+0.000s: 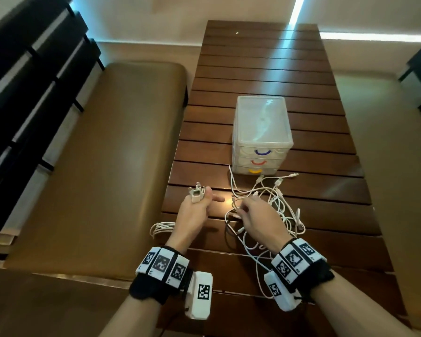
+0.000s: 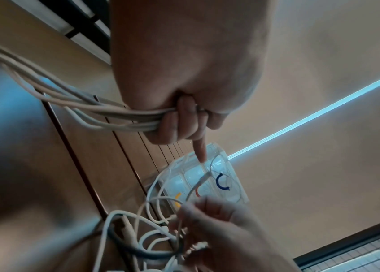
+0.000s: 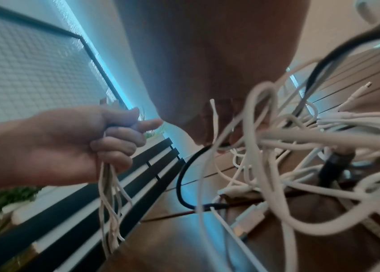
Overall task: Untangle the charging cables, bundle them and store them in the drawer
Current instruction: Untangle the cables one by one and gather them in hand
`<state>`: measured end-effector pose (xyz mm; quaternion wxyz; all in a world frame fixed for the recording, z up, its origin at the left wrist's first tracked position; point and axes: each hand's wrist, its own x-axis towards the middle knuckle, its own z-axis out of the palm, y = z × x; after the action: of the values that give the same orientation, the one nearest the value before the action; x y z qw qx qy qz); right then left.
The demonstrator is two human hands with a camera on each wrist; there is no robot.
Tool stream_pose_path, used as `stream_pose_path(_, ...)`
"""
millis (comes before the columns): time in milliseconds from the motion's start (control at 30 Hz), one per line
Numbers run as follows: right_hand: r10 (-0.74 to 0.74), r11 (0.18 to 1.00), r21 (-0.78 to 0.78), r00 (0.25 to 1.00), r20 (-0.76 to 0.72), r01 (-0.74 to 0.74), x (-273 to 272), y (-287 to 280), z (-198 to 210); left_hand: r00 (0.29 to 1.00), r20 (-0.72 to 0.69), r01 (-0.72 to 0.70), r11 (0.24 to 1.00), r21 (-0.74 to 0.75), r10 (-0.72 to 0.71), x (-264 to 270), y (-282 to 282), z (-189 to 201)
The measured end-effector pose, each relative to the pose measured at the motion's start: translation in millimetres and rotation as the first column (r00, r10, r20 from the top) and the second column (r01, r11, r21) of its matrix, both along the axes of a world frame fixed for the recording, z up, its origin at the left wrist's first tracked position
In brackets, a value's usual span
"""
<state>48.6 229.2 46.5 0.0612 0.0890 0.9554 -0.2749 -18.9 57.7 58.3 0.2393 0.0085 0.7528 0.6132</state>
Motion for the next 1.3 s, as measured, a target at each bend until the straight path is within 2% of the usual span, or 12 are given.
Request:
stream_pose_path(133, -0.022, 0.987, -0.16, 0.989, -0.149, -0.002, 0, -4, 19, 0.998, -0.033, -0.047, 0.997, 0.06, 0.049, 5, 9, 10)
stream_pose_path(267, -0.051, 0.972, -0.235, 0.949, -0.312, -0.025, 0, -14, 35, 0.993, -0.118, -0.01, 0.986, 0.169, 0.03, 9, 13, 22)
stream_pose_path(333, -0.047, 0.93, -0.357, 0.932, -0.36, -0.091, -3, -19, 41, 0.994, -0.112, 0.009, 0.975, 0.224, 0.017, 10, 15, 23)
stream_pose_path(433, -0.051, 0.854, -0.497, 0.928, -0.37, -0.151, -5, -21, 45, 0.996, -0.087, -0.014, 0.973, 0.229, 0.035, 11, 18, 22)
stream_pose_path(567, -0.041, 0.836, -0.535, 0.96, -0.276, -0.118, -4, -16, 39, 0.996, -0.07, -0.041, 0.974, 0.221, 0.057, 13, 19, 16)
stream_pose_path(700, -0.048, 0.85, -0.517, 0.964, -0.262, -0.098, 0, -17, 35, 0.998, -0.013, -0.053, 0.975, 0.214, 0.057, 18, 23, 19)
stream_pose_path(833, 0.02, 0.852, -0.502, 0.967, -0.255, -0.15, -1, -14, 35, 0.997, 0.061, -0.055, 0.983, 0.175, 0.045, 18, 24, 13)
stream_pose_path(933, 0.088, 0.869, -0.457, 0.968, -0.236, -0.19, 0, -13, 34, 1.0, 0.0, -0.03, 0.995, 0.099, 0.03, 17, 22, 6)
stream_pose_path(1000, 0.109, 0.899, -0.408, 0.983, -0.148, -0.161, -1, -13, 35, 1.0, -0.014, -0.006, 0.996, 0.085, 0.007, 17, 21, 12)
stream_pose_path(1100, 0.174, 0.972, -0.166, 0.985, 0.014, -0.17, -1, -7, 26, 0.996, 0.024, -0.095, 0.965, 0.246, 0.091, 6, 13, 29)
stream_pose_path(1200, 0.201, 0.979, -0.03, 0.98, 0.001, -0.201, 5, 0, 20, 0.975, 0.073, -0.221, 0.866, 0.448, 0.211, -11, -6, 54)
stream_pose_path(1300, 0.182, 0.981, 0.059, 0.983, 0.008, -0.182, 6, 15, 18, 0.946, 0.1, -0.311, 0.781, 0.542, 0.308, -28, -37, 73)
